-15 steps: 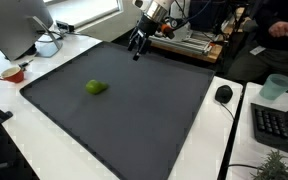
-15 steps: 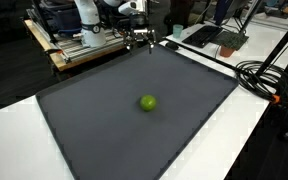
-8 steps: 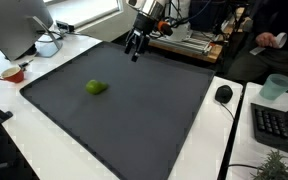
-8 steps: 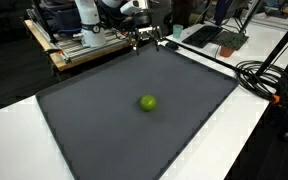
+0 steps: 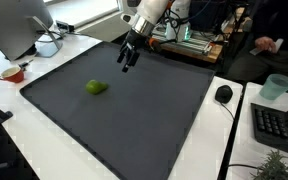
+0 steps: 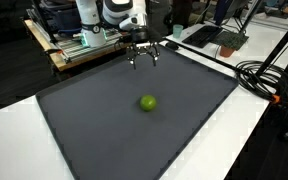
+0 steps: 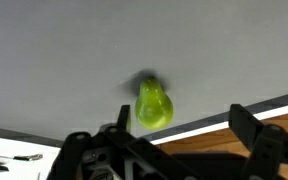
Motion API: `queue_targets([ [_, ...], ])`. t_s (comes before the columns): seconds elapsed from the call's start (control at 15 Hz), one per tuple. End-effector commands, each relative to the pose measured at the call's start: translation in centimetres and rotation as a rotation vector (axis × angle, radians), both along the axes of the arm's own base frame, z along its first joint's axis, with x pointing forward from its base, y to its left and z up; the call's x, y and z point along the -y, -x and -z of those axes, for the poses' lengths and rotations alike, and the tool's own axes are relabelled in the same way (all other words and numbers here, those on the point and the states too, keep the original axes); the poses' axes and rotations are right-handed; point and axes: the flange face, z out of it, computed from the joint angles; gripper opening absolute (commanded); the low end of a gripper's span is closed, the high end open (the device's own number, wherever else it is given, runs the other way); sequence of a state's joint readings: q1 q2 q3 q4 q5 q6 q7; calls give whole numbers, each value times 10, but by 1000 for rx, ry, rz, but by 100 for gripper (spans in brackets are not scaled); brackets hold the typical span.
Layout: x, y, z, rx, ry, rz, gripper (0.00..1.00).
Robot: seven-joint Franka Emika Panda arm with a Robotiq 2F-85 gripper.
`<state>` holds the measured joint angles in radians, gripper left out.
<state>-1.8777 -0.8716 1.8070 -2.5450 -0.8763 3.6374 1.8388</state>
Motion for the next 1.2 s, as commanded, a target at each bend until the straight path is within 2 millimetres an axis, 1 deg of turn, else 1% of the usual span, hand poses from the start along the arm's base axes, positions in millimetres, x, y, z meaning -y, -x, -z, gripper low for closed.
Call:
queue_targets([
  [0.0,10,-3,41,-1,118,-51,100],
  [0.07,13,-4,47,10,135,-51,100],
  [0.13,4,2,31,-19,80,-19,100],
  [0.27,5,1,42,-15,114,-21,100],
  [0.47,1,0,35,-19,102,-25,100],
  [0.6,4,-4,35,8,84,-72,100],
  [0.8,17,-11,44,9,67,-137,100],
  [1.0,42,-20,57,-14,79,-159,100],
  [1.13,55,-29,56,-2,80,-169,100],
])
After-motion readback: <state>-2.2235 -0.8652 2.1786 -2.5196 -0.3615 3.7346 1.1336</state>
